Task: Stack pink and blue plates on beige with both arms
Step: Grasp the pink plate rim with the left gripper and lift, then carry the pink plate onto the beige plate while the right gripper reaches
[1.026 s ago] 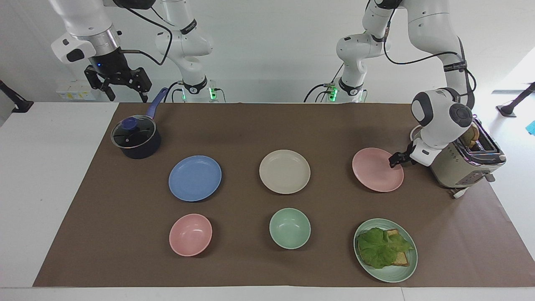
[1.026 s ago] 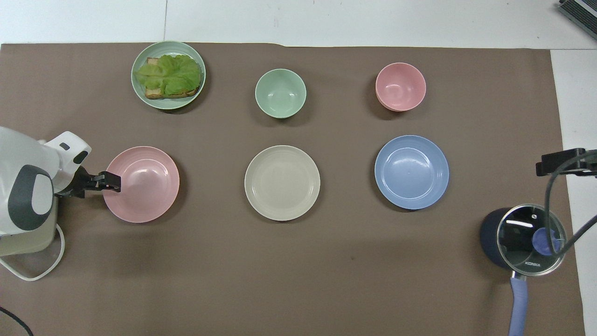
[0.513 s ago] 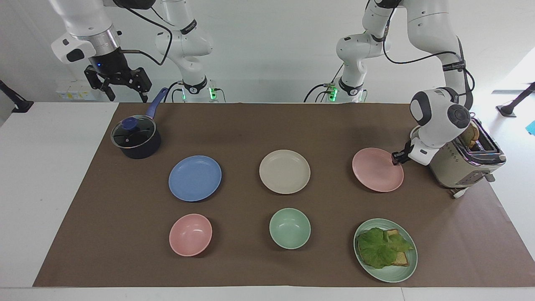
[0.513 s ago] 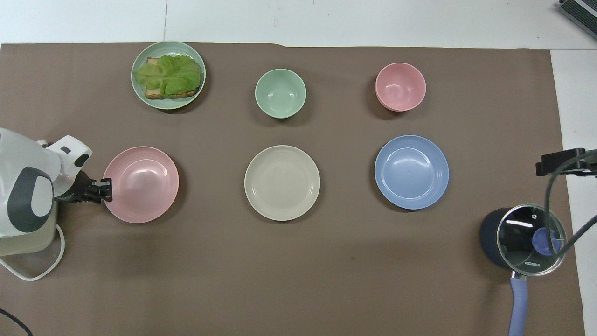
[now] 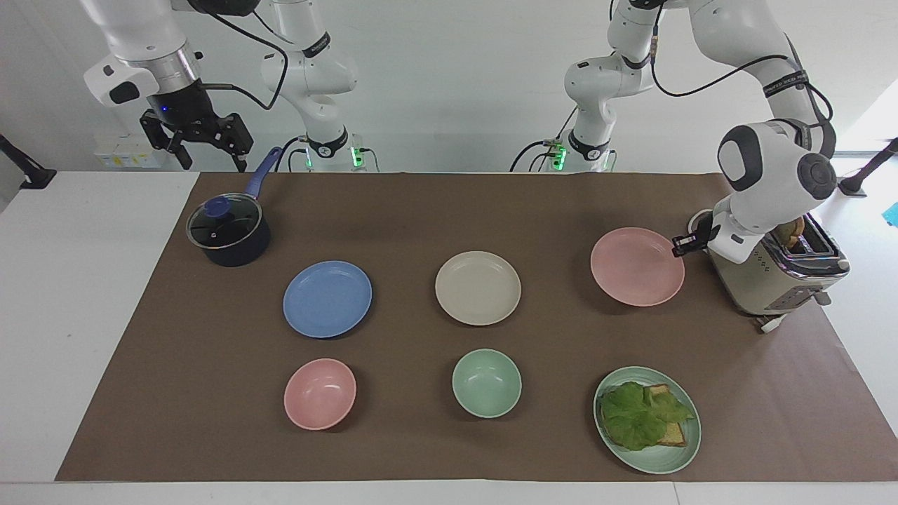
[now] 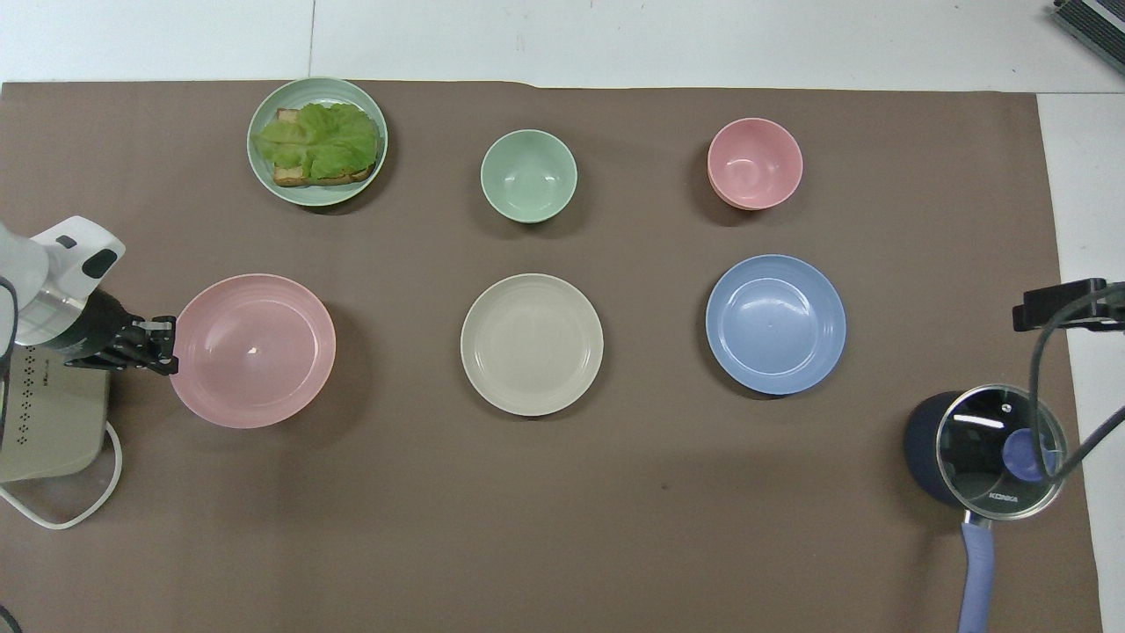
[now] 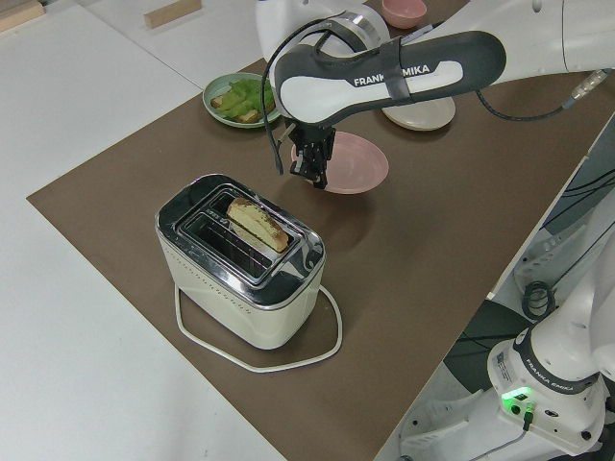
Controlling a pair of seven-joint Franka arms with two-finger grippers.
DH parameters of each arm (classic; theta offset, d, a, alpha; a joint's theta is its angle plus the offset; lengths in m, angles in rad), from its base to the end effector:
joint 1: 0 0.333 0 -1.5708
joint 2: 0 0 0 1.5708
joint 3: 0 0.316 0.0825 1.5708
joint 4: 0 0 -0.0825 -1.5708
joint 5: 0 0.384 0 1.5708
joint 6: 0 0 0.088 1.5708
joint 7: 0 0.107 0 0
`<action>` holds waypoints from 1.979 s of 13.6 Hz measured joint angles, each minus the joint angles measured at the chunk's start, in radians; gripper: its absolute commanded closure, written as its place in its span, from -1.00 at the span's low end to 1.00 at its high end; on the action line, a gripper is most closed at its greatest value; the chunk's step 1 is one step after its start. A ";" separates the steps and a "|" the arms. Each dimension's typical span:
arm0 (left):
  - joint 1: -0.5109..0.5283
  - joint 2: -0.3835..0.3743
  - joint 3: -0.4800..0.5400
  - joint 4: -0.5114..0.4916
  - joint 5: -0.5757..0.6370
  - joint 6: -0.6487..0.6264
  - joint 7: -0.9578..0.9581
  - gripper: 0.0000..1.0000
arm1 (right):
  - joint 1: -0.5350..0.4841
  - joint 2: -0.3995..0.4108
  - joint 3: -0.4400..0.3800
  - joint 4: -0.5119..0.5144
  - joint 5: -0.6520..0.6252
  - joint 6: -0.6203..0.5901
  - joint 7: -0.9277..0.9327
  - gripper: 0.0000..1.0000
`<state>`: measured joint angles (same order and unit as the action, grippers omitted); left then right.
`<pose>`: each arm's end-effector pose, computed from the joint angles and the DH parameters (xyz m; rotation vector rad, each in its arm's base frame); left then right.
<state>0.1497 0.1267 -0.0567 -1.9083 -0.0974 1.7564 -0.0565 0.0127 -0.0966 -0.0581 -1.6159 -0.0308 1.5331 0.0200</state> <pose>0.5557 0.0440 0.4114 2.9959 0.2709 -0.4188 0.5196 -0.0287 0.6518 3.1145 -0.1037 0.0207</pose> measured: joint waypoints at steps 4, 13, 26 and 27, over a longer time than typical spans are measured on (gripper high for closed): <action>-0.027 -0.015 -0.020 0.050 -0.113 -0.047 -0.067 1.00 | -0.002 0.000 0.000 -0.002 0.000 0.000 0.000 -1.00; -0.435 -0.009 -0.037 0.036 -0.210 0.152 -0.471 1.00 | -0.003 -0.003 -0.002 -0.024 0.000 0.006 0.000 -1.00; -0.547 0.058 -0.034 -0.149 -0.210 0.471 -0.514 -1.00 | 0.029 0.222 0.004 -0.355 0.083 0.549 -0.055 -1.00; -0.548 0.058 -0.034 -0.147 -0.210 0.471 -0.513 -1.00 | 0.036 0.232 0.004 -0.386 0.097 0.596 -0.073 -1.00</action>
<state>-0.3983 0.1846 -0.0907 -2.0555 -0.3076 2.2279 -0.5694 0.0482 0.1352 -0.0543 -2.0021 0.0663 2.1292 -0.0530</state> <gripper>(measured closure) 0.656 0.000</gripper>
